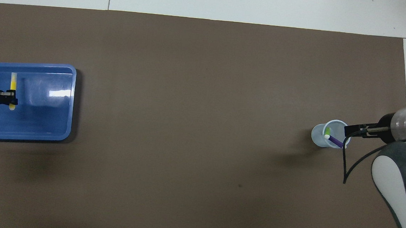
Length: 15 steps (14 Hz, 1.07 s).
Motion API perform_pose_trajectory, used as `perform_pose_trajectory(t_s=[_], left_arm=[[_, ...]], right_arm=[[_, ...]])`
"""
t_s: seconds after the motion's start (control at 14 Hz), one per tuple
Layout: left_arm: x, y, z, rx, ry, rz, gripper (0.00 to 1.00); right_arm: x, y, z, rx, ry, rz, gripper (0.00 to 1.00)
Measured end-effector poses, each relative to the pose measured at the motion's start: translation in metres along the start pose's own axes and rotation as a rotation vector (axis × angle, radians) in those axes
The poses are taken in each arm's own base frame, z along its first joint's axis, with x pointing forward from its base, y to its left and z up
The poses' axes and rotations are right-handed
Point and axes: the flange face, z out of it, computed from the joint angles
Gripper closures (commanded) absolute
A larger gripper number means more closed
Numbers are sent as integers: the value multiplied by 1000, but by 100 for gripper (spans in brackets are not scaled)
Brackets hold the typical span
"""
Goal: Transfer and insert pens with both arms
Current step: 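Grasp and lift the yellow pen from the tray with the left gripper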
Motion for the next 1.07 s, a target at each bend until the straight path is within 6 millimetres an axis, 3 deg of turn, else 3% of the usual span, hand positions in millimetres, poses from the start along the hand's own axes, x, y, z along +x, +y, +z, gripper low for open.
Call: perform_pose_trajectory(t_s=[0.21,0.64,1.07], left_arm=[[-3,15,-2,-10,-40,-76,100],[-13,130,-47,-106,-118,-307,100],[-28,184,-92,-294,-196,-635,100]], right_arm=[[-5,0,-16,0,-4,2,0],[-10,0,-54,7,-11,10,0],[-17,-11,-79,61,5,13,0]])
